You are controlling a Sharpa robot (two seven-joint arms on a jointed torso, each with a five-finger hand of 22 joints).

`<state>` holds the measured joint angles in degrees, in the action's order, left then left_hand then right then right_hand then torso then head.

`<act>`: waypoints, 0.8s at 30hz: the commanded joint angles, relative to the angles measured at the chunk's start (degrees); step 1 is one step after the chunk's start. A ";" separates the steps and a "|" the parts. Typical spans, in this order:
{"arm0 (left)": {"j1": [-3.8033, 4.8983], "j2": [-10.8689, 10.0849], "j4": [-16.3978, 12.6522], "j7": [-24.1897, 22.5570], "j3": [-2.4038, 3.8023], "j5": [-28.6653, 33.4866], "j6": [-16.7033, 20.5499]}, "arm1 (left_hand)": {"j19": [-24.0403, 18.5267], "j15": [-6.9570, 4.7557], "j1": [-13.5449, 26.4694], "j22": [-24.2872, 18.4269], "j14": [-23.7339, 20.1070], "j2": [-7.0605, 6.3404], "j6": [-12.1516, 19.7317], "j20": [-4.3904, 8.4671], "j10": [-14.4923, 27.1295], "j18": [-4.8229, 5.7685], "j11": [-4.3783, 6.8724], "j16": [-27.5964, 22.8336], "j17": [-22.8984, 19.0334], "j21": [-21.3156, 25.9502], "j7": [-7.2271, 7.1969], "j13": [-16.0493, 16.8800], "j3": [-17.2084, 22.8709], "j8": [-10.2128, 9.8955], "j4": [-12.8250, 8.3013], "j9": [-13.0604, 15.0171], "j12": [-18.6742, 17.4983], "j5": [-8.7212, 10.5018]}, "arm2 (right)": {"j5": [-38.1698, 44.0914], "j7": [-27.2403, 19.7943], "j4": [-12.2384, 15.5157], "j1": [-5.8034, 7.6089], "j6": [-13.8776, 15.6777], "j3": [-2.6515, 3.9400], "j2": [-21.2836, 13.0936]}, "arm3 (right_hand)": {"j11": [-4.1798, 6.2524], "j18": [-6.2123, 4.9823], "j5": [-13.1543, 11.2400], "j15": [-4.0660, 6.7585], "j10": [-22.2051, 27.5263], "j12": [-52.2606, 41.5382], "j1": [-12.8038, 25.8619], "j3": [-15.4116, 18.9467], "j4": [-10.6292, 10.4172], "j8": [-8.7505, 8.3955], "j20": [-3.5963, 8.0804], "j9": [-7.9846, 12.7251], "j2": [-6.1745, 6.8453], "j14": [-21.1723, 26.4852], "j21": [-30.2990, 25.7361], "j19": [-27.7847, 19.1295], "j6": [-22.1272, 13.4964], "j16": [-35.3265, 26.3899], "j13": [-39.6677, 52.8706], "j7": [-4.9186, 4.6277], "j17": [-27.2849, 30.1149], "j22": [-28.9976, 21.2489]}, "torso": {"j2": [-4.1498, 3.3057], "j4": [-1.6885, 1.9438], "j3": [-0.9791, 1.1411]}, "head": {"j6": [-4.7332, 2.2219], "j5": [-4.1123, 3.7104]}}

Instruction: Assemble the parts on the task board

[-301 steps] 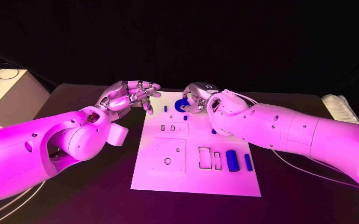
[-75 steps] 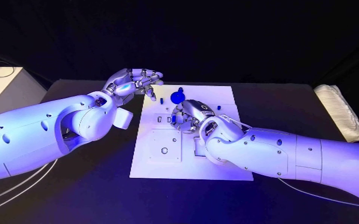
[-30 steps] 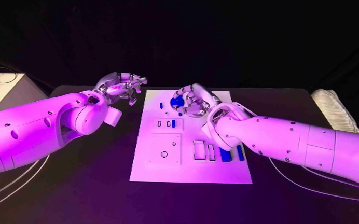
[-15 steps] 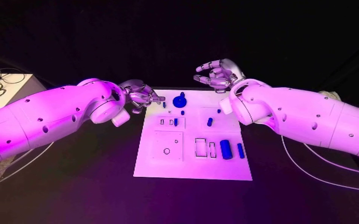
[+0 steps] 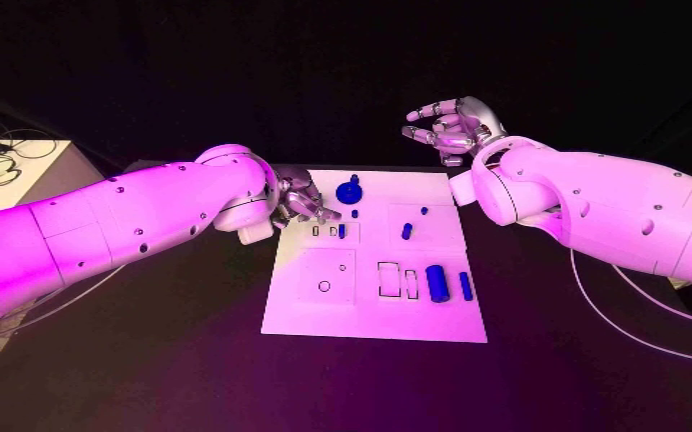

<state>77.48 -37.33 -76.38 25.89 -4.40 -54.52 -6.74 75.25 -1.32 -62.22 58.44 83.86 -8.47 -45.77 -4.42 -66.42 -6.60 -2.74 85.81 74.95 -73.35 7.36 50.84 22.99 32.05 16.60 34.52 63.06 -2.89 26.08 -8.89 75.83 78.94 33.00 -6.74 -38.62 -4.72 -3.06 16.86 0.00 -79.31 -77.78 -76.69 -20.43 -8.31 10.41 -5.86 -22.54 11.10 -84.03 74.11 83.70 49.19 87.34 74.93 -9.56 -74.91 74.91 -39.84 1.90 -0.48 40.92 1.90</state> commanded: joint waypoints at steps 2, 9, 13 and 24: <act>0.12 1.42 1.27 2.45 -0.28 -3.72 -3.33 | -0.39 0.28 0.76 -0.05 3.31 0.02 -0.15 -0.17 0.47 0.44 0.08 0.11 8.74 -0.29 -0.36 -0.23 -0.63 0.54 0.14 0.48 -0.27 0.09 | -0.18 0.06 0.07 0.10 -1.05 0.05 -0.37 | 0.07 -0.88 0.19 -0.08 0.43 0.25 0.50 -0.40 0.04 -0.05 0.08 0.07 -0.07 -4.42 -0.24 -0.49 -0.43 -0.29 3.54 -0.15 -8.81 0.56 | -0.15 -0.15 -0.01 | 0.19 0.28; 0.13 4.00 3.23 2.59 -0.61 -3.98 -3.35 | -0.49 0.25 0.98 -0.14 3.28 0.18 -0.08 -0.15 0.76 0.42 0.11 0.07 8.70 -0.25 -0.39 -0.57 -0.81 0.73 0.16 0.71 -0.49 0.09 | 0.44 0.46 0.22 0.21 -1.48 0.05 -0.79 | 0.04 -0.86 0.19 -0.10 0.47 0.28 0.56 -0.49 0.02 -0.11 0.06 0.11 -0.05 -4.42 -0.18 -0.46 -0.62 -0.29 3.50 -0.19 -8.81 0.62 | -0.27 -0.31 -0.05 | 0.46 0.18; 0.13 4.91 3.96 2.59 -0.65 -3.90 -3.46 | -0.52 0.24 1.12 -0.13 3.26 0.33 -0.01 -0.14 0.80 0.42 0.12 0.05 8.67 -0.26 -0.40 -0.56 -0.90 0.85 0.16 0.86 -0.47 0.08 | 0.91 0.39 0.28 0.23 -1.47 0.04 -0.83 | 0.02 -0.87 0.18 -0.12 0.44 0.24 0.62 -0.55 -0.02 -0.14 0.05 0.13 -0.07 -4.43 -0.22 -0.47 -0.73 -0.29 3.53 -0.21 -8.83 0.59 | -0.41 -0.67 0.07 | 0.37 0.59; 0.06 7.01 6.46 2.55 -1.09 -3.23 -3.77 | -0.57 0.23 1.11 -0.18 3.22 0.55 0.05 -0.13 0.95 0.41 0.14 0.01 8.61 -0.24 -0.42 -0.71 -0.90 0.96 0.12 1.00 -0.57 0.08 | 1.53 1.13 0.51 0.27 -2.11 0.04 -1.06 | 0.01 -0.87 0.18 -0.13 0.48 0.28 0.59 -0.65 0.01 -0.15 0.04 0.14 -0.07 -4.42 -0.23 -0.47 -0.80 -0.30 3.49 -0.22 -8.80 0.60 | -0.57 -0.94 0.18 | 0.58 0.66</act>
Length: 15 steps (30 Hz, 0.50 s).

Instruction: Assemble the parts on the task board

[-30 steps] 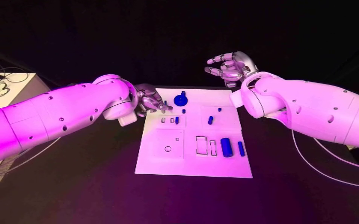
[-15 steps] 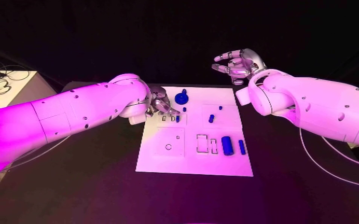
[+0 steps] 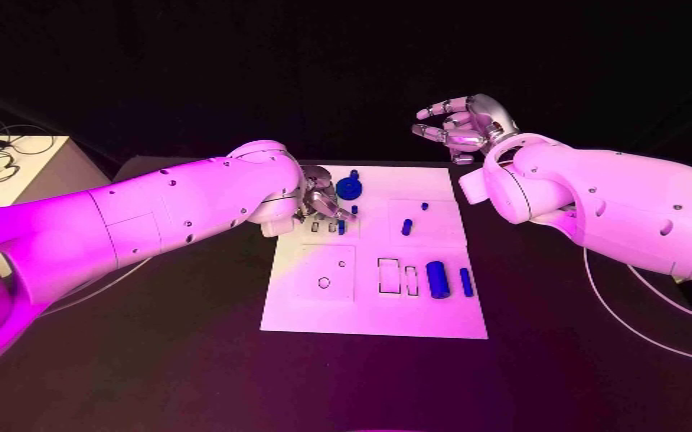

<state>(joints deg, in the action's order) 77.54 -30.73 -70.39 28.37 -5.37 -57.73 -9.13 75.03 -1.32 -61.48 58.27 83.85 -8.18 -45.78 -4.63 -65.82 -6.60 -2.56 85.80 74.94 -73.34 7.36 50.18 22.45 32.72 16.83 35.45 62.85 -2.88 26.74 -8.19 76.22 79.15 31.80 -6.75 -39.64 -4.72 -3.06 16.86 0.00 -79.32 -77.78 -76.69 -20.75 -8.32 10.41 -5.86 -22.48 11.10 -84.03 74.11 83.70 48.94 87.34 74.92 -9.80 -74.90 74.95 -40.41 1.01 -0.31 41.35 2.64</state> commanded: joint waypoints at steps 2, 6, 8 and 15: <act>-0.01 0.63 0.83 0.08 -0.24 0.09 -1.52 | -0.39 0.22 0.32 -0.05 3.22 0.38 0.09 0.08 0.36 0.41 -0.03 0.01 8.62 -0.24 -0.43 -0.03 -0.34 0.36 -0.14 0.15 -0.33 0.07 | 0.92 0.50 0.19 0.07 -0.97 0.05 -0.07 | 0.01 -0.87 0.19 -0.13 0.49 0.29 0.59 -0.34 0.02 -0.15 0.04 0.08 -0.07 -4.42 -0.23 -0.47 -0.56 -0.30 3.50 0.01 -8.81 0.56 | 0.00 -0.07 0.00 | 0.19 -0.16; -0.02 0.91 1.44 0.07 -0.35 0.21 -1.80 | -0.39 0.21 0.28 -0.02 3.20 0.43 0.11 0.08 0.38 0.41 -0.03 -0.03 8.57 -0.25 -0.44 -0.04 -0.33 0.41 -0.17 0.20 -0.34 0.07 | 1.01 0.61 0.31 0.08 -1.08 0.05 -0.17 | 0.01 -0.87 0.19 -0.13 0.49 0.29 0.59 -0.34 0.02 -0.15 0.04 0.08 -0.07 -4.42 -0.23 -0.47 -0.56 -0.30 3.50 0.01 -8.81 0.56 | -0.02 -0.02 0.01 | 0.35 -0.29; -0.02 0.98 1.69 0.08 -0.38 0.23 -1.95 | -0.41 0.20 0.18 -0.02 3.23 0.52 0.14 0.08 0.39 0.41 -0.01 0.03 8.66 -0.25 -0.45 -0.02 -0.31 0.48 -0.21 0.29 -0.31 0.07 | 1.03 0.63 0.34 0.09 -1.12 0.05 -0.20 | -0.01 -0.88 0.16 -0.14 0.52 0.31 0.63 -0.38 0.00 -0.15 0.03 0.09 -0.06 -4.41 -0.31 -0.50 -0.61 -0.32 3.47 0.00 -8.78 0.50 | 0.00 0.00 0.04 | 0.39 -0.34; -0.04 1.11 2.61 0.10 -0.41 0.33 -2.36 | -0.41 0.18 0.00 0.05 3.24 0.72 0.17 0.09 0.33 0.42 0.01 0.05 8.69 -0.30 -0.49 0.12 -0.26 0.65 -0.24 0.47 -0.19 0.07 | 1.12 0.71 0.39 0.09 -1.28 0.05 -0.34 | -0.01 -0.88 0.16 -0.14 0.52 0.31 0.63 -0.38 0.00 -0.15 0.03 0.09 -0.06 -4.41 -0.31 -0.50 -0.61 -0.32 3.47 0.00 -8.78 0.50 | -0.02 0.05 -0.01 | 0.57 -0.48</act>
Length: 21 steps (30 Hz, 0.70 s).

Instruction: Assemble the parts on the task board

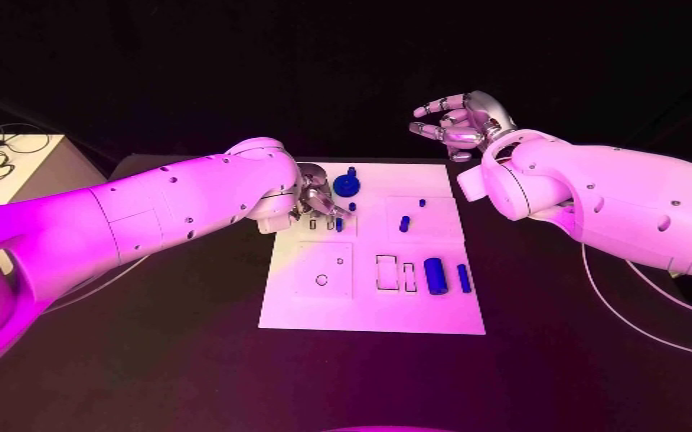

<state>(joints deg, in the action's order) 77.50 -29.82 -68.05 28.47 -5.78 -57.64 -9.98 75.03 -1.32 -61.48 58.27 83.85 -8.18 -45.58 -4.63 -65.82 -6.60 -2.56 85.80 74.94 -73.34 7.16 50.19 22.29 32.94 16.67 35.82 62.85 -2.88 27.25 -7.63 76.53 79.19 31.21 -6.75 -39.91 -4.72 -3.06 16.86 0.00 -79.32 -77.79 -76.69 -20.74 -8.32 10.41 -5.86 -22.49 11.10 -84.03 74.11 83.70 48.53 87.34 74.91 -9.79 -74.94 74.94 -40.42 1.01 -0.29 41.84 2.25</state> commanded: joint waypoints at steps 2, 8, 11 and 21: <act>-0.01 0.30 0.42 0.00 0.00 0.31 -1.63 | -0.41 0.18 0.00 0.05 3.24 0.72 -0.03 0.09 0.33 0.42 0.01 0.05 8.69 -0.31 -0.28 0.11 -0.11 0.43 -0.08 0.10 -0.19 0.07 | 0.63 0.16 0.08 0.04 -0.73 0.05 -0.06 | -0.01 -0.88 0.16 -0.14 0.52 0.31 0.63 -0.38 0.00 -0.15 0.03 0.10 -0.06 -4.41 -0.31 -0.50 -0.20 -0.32 3.47 0.00 -8.74 0.51 | -0.02 0.08 -0.03 | 0.10 -0.14; -0.06 0.62 0.59 -0.04 -0.02 0.70 -2.32 | -0.45 0.12 -0.59 0.11 3.24 0.83 0.00 0.09 0.35 0.43 0.09 0.05 8.71 -0.37 -0.36 0.12 -0.06 0.81 -0.23 0.51 -0.11 0.06 | 0.71 0.24 0.15 0.04 -0.91 0.05 0.00 | -0.02 -0.86 0.09 -0.15 0.46 0.25 0.69 -0.42 -0.03 -0.14 0.02 0.10 -0.06 -4.42 -0.24 -0.47 -0.23 -0.30 3.53 -0.02 -8.79 0.58 | -0.08 -0.02 -0.05 | 0.36 -0.20; -0.08 0.69 0.64 -0.06 -0.03 0.85 -2.59 | -0.55 0.08 -1.32 0.05 3.24 0.87 0.12 0.11 0.46 0.40 0.13 0.05 8.72 -0.35 -0.41 0.03 0.04 1.12 -0.34 0.89 -0.13 0.06 | 0.79 0.28 0.13 0.04 -0.99 0.05 0.02 | -0.02 -0.86 0.09 -0.15 0.46 0.25 0.69 -0.42 -0.03 -0.14 0.02 0.10 -0.06 -4.42 -0.24 -0.47 -0.23 -0.30 3.53 -0.02 -8.79 0.58 | -0.03 0.03 -0.04 | 0.40 -0.29; -0.10 0.65 0.23 -0.09 -0.04 1.09 -3.36 | -0.55 -0.01 -2.11 0.23 3.26 0.96 -0.11 0.12 0.39 0.43 0.25 0.08 8.79 -0.48 -0.56 0.14 0.11 1.92 -0.30 1.64 0.03 0.07 | 1.02 0.39 -0.03 0.04 -1.32 0.04 0.18 | -0.02 -0.86 0.09 -0.15 0.46 0.25 0.69 -0.42 -0.03 -0.14 0.02 0.10 -0.06 -4.42 -0.24 -0.47 -0.23 -0.30 3.53 -0.02 -8.79 0.58 | 0.01 0.16 0.02 | 0.72 -0.35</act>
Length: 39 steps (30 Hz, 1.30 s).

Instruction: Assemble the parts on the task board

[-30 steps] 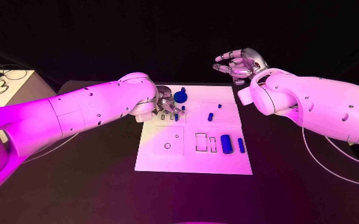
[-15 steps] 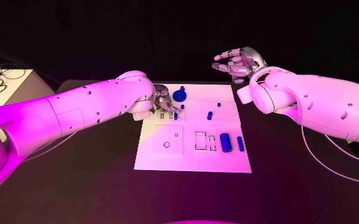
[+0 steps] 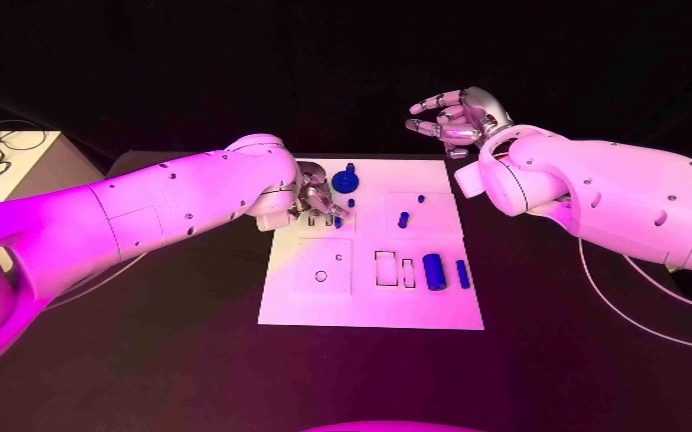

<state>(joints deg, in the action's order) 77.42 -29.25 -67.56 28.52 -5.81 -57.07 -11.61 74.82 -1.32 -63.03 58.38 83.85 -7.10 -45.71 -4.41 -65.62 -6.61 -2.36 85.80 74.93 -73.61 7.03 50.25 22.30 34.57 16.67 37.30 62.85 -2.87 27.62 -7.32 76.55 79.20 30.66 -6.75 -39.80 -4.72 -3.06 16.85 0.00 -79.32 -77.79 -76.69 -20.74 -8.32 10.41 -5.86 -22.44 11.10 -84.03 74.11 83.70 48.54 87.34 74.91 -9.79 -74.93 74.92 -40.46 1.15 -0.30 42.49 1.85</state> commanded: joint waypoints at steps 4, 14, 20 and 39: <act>-0.03 0.05 -0.46 -0.15 0.00 0.57 -2.01 | -0.35 -0.09 -0.92 0.18 3.28 -0.14 -0.16 -0.07 0.13 0.43 0.16 0.11 8.84 -0.27 -0.56 0.11 0.07 0.84 -0.30 0.71 0.10 0.06 | 0.84 0.17 -0.10 0.04 -0.89 0.05 0.13 | -0.04 -0.86 -0.03 -0.17 0.43 0.20 0.79 -0.52 -0.07 -0.10 0.01 0.05 -0.06 -4.42 -0.27 -0.47 -0.24 -0.30 3.56 -0.03 -8.80 0.58 | 0.02 -0.06 0.04 | 0.10 0.12; -0.02 0.16 -0.50 -0.28 0.00 1.30 -1.93 | -0.55 -0.31 -2.84 0.06 3.16 0.01 0.18 0.09 0.60 0.39 0.41 -0.08 8.61 -0.23 -0.84 -0.64 0.53 1.91 -0.68 2.14 -0.39 0.06 | 1.10 0.36 -0.22 0.04 -1.19 0.04 0.29 | -0.04 -0.86 -0.03 -0.17 0.43 0.20 0.79 -0.52 -0.07 -0.10 0.01 0.05 -0.06 -4.42 -0.27 -0.47 -0.24 -0.30 3.56 -0.03 -8.80 0.58 | -0.05 -0.02 0.06 | 0.26 0.12; -0.02 0.36 -0.01 -0.31 0.00 1.69 -1.68 | -0.58 -0.50 -4.83 0.16 3.24 1.86 0.49 0.23 0.49 0.40 0.64 0.00 8.78 -0.30 -1.07 -0.74 2.30 2.30 -0.81 2.96 -0.48 0.06 | 1.18 0.42 -0.21 0.04 -1.38 0.04 0.33 | -0.04 -0.85 -0.11 -0.18 0.39 0.16 0.82 -0.57 -0.09 -0.07 0.00 0.05 -0.07 -4.42 -0.24 -0.45 -0.24 -0.31 3.59 -0.03 -8.79 0.62 | -0.05 -0.09 0.09 | 0.36 0.13; -0.04 -0.26 -0.16 -1.13 -0.02 6.21 0.69 | -0.75 -0.97 -8.00 0.26 3.30 1.16 2.09 0.62 0.45 0.40 1.13 -0.12 8.89 -0.38 -1.41 -2.23 23.66 4.56 -9.23 7.58 -1.94 0.07 | 1.39 0.86 -0.45 0.04 -2.47 0.02 0.25 | -0.03 -0.88 -0.18 -0.18 0.38 0.15 0.84 -0.68 -0.08 0.00 -0.01 0.03 -0.07 -4.39 -0.36 -0.49 -0.20 -0.36 3.59 -0.02 -8.70 0.52 | 0.05 0.03 0.08 | 0.73 0.02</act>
<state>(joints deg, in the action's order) 77.41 -29.35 -67.45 28.33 -5.83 -53.39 -12.05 74.30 -1.96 -71.59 58.58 84.06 -5.63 -44.01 -3.90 -64.72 -6.61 -1.42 85.80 74.92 -73.61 5.63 48.08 37.19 38.89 15.44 41.04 61.07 -2.46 28.48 -6.65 76.20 79.20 29.22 -6.77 -39.56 -4.72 -3.05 16.85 0.00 -79.32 -77.79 -76.46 -21.08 -8.31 10.41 -5.86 -22.45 10.86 -84.03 74.12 83.70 48.54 87.34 74.91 -9.79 -74.91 74.95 -40.44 1.12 -0.23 43.23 1.84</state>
